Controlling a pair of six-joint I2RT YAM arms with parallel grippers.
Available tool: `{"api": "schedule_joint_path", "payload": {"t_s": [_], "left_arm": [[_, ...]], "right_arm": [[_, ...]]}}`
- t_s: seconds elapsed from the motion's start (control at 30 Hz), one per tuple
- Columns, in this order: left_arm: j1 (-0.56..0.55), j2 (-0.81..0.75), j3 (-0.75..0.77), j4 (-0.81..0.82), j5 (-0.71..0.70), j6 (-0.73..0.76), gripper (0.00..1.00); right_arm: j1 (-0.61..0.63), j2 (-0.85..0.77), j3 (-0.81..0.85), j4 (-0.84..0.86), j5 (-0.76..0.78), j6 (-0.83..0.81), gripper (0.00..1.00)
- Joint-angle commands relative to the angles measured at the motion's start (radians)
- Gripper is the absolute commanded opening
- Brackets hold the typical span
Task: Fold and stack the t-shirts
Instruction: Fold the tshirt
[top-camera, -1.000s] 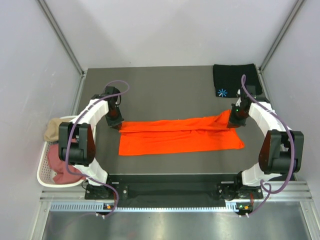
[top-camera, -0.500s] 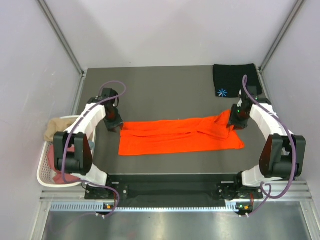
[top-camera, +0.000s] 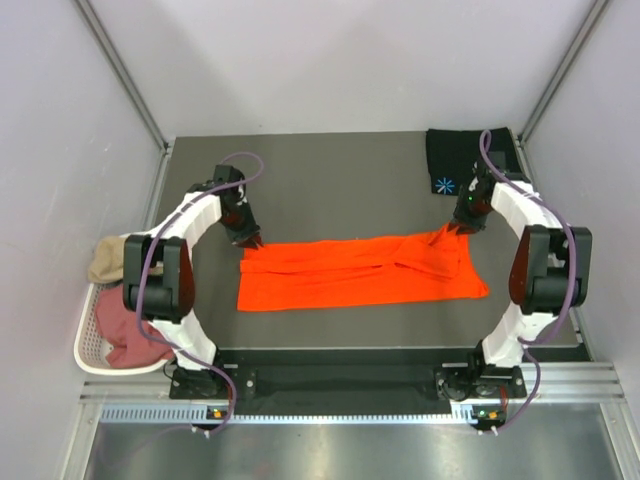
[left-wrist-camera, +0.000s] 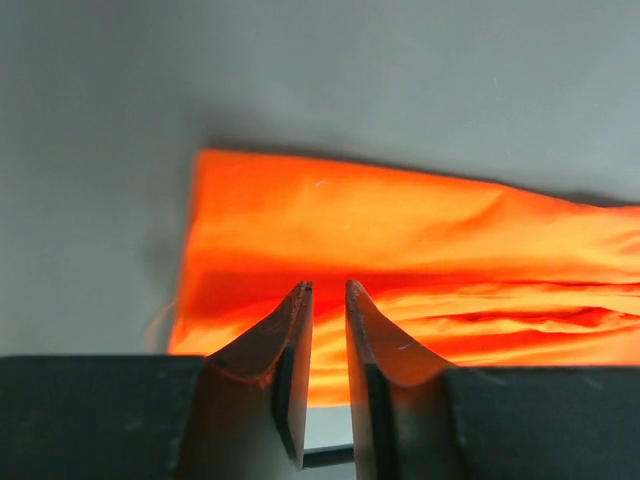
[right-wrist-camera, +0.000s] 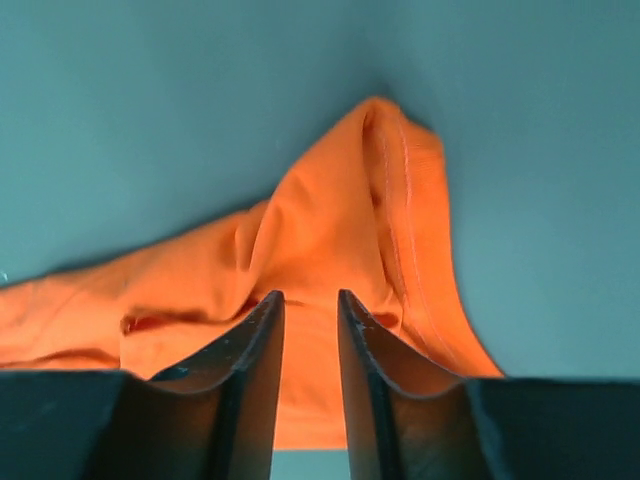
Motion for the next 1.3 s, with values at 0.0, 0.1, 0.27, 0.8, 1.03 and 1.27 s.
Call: {"api": "schedule_joint_path", "payload": {"t_s": [0.0,0.1,0.27,0.8,1.03,1.27], "left_arm": [[-0.002,0.061,0.028,0.061,0.124,-0.036,0.23],[-0.001,0.107,0.022,0.052,0.106,-0.064,0.22],[0.010,0.193,0.037,0.021,0.057,-0.082,0.19],[0.085,0.402,0.246,-0.019,-0.072,-0.047,0.17],[0.067,0.237,0.262,-0.051,-0.071,-0.003,0.30],[0.009,0.056,0.153,-0.054,-0.065,-0.001,0.31]], "right_arm": [[-0.030,0.051,0.071,0.037,-0.010,0.026,0.27],[-0.048,0.097,0.078,0.051,-0.007,0.031,0.25],[-0.074,0.185,0.098,0.083,-0.004,0.046,0.22],[-0.106,0.311,0.226,0.043,0.070,0.037,0.25],[-0.071,0.173,0.244,-0.040,0.101,-0.014,0.39],[0.071,0.082,0.264,-0.096,0.102,-0.034,0.56]]}}
